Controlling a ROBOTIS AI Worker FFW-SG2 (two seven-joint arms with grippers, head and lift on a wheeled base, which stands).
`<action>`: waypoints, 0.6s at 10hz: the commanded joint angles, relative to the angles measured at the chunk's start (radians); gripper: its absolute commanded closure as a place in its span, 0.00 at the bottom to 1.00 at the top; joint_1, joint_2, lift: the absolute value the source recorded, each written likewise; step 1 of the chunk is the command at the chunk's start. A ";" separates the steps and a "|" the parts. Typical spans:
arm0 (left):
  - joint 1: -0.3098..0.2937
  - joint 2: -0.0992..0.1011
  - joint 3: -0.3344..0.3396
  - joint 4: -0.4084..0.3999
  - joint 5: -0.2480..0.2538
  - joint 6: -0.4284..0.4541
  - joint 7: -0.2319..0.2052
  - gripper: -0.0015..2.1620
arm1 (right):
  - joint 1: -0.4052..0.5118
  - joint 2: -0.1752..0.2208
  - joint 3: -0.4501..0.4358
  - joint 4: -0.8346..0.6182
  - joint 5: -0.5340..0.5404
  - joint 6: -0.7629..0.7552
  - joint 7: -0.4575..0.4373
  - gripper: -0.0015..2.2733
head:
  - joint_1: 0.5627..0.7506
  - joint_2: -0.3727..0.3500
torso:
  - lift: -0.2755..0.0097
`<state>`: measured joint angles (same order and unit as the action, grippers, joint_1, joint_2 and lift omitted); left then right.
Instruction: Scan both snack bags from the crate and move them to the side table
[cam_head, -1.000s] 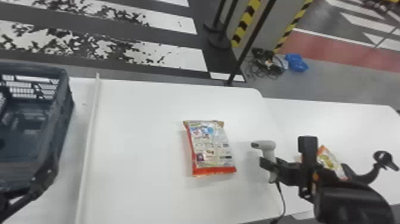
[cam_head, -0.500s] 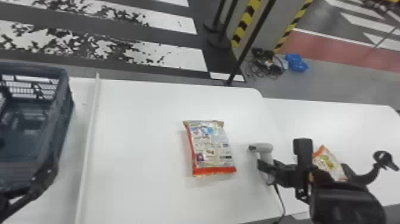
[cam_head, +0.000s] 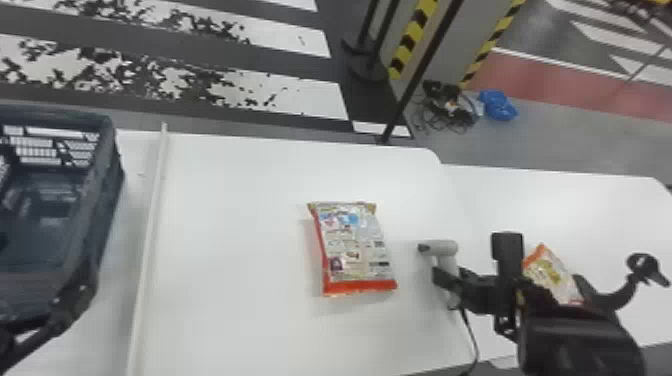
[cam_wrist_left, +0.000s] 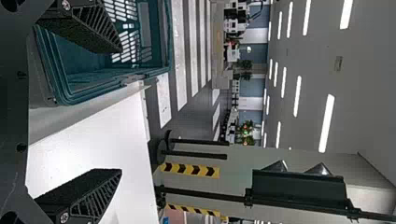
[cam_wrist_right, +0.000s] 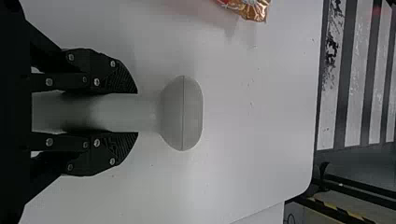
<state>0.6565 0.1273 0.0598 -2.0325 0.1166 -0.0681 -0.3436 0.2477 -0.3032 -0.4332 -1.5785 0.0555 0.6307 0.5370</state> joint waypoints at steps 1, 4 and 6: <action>0.000 0.000 0.000 0.002 0.000 0.000 0.000 0.04 | 0.001 0.003 0.001 0.002 -0.008 0.001 -0.011 0.57 | 0.70 0.03 | 0.70; 0.000 -0.002 0.002 0.002 0.000 0.000 0.000 0.04 | 0.004 0.004 -0.005 -0.002 -0.013 0.001 -0.020 0.06 | 0.70 0.03 | 0.70; 0.000 -0.002 0.003 0.002 0.000 0.000 0.000 0.04 | 0.027 0.010 -0.030 -0.044 -0.031 0.010 -0.023 0.04 | 0.70 0.03 | 0.70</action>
<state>0.6565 0.1253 0.0621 -2.0309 0.1165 -0.0681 -0.3437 0.2679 -0.2955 -0.4567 -1.6103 0.0285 0.6374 0.5139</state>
